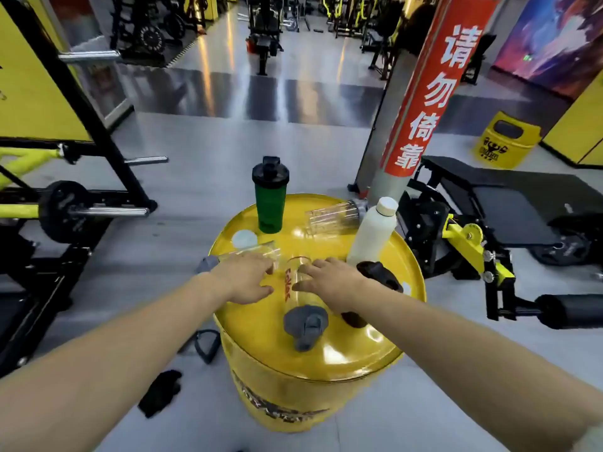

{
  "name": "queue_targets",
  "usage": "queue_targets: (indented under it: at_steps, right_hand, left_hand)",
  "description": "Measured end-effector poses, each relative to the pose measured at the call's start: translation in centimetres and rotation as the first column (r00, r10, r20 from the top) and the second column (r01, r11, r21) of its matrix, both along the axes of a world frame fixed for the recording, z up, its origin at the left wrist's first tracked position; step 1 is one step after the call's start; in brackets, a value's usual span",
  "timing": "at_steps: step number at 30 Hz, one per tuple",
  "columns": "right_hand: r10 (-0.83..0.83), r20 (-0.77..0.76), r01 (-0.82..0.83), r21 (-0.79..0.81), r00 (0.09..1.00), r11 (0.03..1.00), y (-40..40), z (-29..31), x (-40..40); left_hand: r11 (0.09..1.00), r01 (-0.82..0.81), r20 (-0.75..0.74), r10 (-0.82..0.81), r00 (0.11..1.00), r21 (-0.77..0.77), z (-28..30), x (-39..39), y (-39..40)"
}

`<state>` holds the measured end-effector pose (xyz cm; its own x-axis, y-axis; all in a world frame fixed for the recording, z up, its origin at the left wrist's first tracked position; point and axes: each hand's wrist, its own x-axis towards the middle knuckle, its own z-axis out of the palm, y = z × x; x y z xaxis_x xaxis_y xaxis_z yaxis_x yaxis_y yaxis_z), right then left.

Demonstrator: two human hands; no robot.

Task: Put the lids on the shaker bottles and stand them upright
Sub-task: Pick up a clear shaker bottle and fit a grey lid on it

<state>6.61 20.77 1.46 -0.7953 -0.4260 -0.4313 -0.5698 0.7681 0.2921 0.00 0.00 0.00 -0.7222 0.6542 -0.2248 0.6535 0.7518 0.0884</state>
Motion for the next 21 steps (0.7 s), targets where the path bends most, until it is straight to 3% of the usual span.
queue_targets:
  at_steps: [3,11,17,21]
  right_hand:
    - [0.043,0.019,-0.045,0.116,0.999,0.992,-0.8,-1.0,-2.1]
    - [0.048,0.033,-0.051,0.115,0.998,0.992,-1.8,-4.9,-5.3]
    - [-0.099,0.091,0.106,-0.068,0.991,0.992,-0.9,-4.1,-7.4]
    - [-0.298,0.206,0.357,-0.376,0.932,0.855,0.5,-4.0,-8.5]
  left_hand:
    - [0.999,0.046,-0.045,-0.047,0.998,-0.019,-0.4,-3.1,-0.6]
    - [0.997,0.070,-0.002,-0.070,0.998,-0.017,-2.4,-8.8,-1.0]
    - [0.999,0.032,0.086,-0.029,0.996,-0.025,-2.8,-11.2,-1.0]
    - [1.000,0.019,0.119,-0.017,0.993,-0.017,-2.6,-12.2,-0.6]
